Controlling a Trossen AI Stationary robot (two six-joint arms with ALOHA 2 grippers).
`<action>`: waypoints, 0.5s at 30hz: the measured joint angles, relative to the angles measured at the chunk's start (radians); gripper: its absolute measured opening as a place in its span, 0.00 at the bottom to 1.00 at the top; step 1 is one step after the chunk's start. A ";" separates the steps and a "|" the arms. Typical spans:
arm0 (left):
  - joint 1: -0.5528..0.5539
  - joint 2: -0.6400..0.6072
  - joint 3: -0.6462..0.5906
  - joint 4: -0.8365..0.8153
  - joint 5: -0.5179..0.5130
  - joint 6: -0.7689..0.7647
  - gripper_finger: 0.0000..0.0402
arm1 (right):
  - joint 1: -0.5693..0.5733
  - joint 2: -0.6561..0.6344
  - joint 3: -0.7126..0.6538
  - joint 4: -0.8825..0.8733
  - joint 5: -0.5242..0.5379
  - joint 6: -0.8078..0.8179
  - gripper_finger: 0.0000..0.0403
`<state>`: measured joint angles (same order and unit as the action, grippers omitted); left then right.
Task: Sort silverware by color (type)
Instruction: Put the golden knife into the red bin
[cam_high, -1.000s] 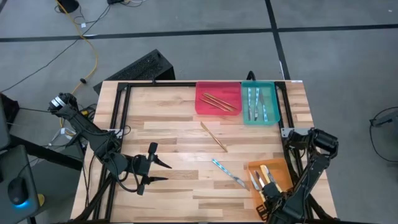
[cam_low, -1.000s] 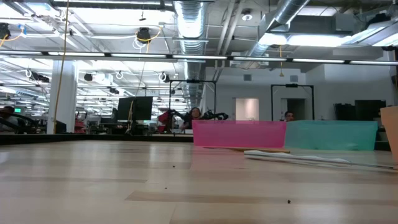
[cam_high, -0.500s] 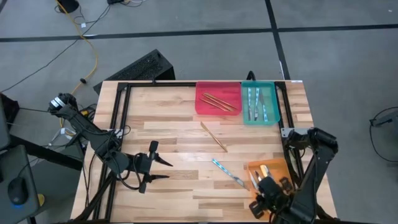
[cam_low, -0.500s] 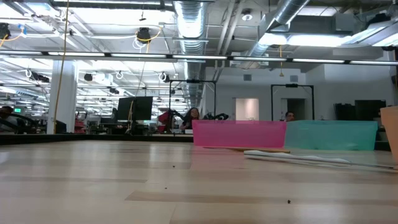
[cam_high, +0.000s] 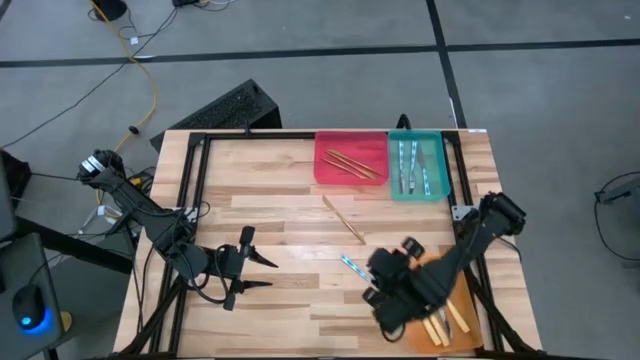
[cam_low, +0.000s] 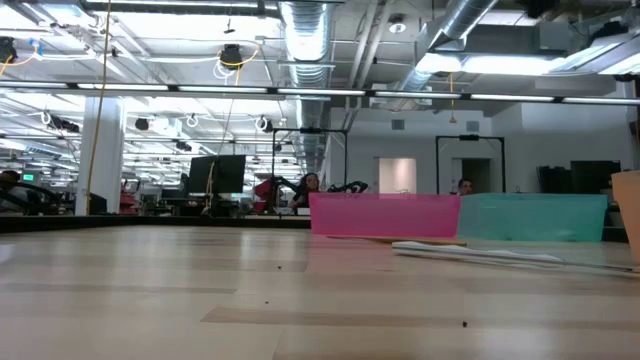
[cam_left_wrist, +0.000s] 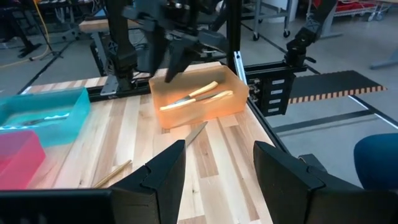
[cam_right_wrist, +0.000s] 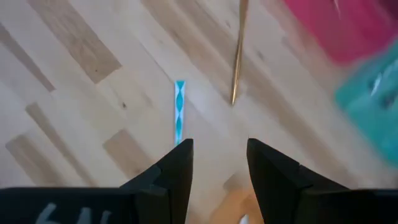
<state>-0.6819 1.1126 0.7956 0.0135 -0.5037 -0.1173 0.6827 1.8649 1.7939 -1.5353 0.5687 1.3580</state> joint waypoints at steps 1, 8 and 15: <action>0.000 0.000 0.000 0.000 0.001 -0.001 0.43 | -0.018 -0.007 0.000 0.016 0.006 -0.064 0.43; 0.000 0.000 0.000 -0.003 0.029 -0.017 0.43 | -0.106 -0.063 0.000 0.074 0.041 -0.319 0.43; -0.004 0.000 0.000 -0.007 0.054 -0.035 0.43 | -0.123 -0.081 -0.001 0.070 0.107 -0.354 0.43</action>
<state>-0.6861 1.1130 0.7955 0.0063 -0.4499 -0.1526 0.5594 1.7835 1.7932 -1.4652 0.6760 1.0041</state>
